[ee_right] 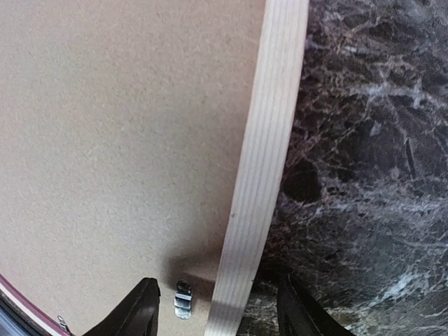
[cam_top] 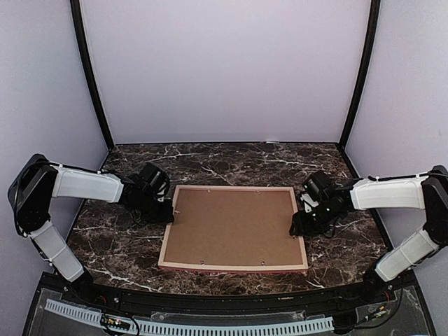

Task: Put the photo into the frame
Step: Press the fastener onto the backboard.

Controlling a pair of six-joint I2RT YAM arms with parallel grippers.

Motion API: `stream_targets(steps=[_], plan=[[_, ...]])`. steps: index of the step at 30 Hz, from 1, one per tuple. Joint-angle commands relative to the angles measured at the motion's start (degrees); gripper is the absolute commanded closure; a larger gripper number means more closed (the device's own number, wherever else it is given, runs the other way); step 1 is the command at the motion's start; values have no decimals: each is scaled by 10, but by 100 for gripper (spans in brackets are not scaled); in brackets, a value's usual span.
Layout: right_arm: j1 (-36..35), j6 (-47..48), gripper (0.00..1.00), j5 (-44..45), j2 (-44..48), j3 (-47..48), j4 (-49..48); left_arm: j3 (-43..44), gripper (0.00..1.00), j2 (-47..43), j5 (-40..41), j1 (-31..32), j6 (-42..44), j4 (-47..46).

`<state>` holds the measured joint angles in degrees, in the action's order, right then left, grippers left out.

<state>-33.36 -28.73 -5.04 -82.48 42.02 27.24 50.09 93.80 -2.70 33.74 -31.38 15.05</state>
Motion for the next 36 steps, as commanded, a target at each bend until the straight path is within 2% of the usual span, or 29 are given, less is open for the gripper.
stream_targets(steps=[1,10,23,36], plan=[[-15,-19,42,-1,12,-18,-2,-6,83,5,3,5,-5,9],[-23,-13,48,19,-1,-16,6,-6,83,9,-3,6,-5,6],[-23,6,75,22,-26,1,14,-4,83,9,-2,6,-1,9],[-12,27,78,0,-39,15,2,-2,83,8,-2,6,1,13]])
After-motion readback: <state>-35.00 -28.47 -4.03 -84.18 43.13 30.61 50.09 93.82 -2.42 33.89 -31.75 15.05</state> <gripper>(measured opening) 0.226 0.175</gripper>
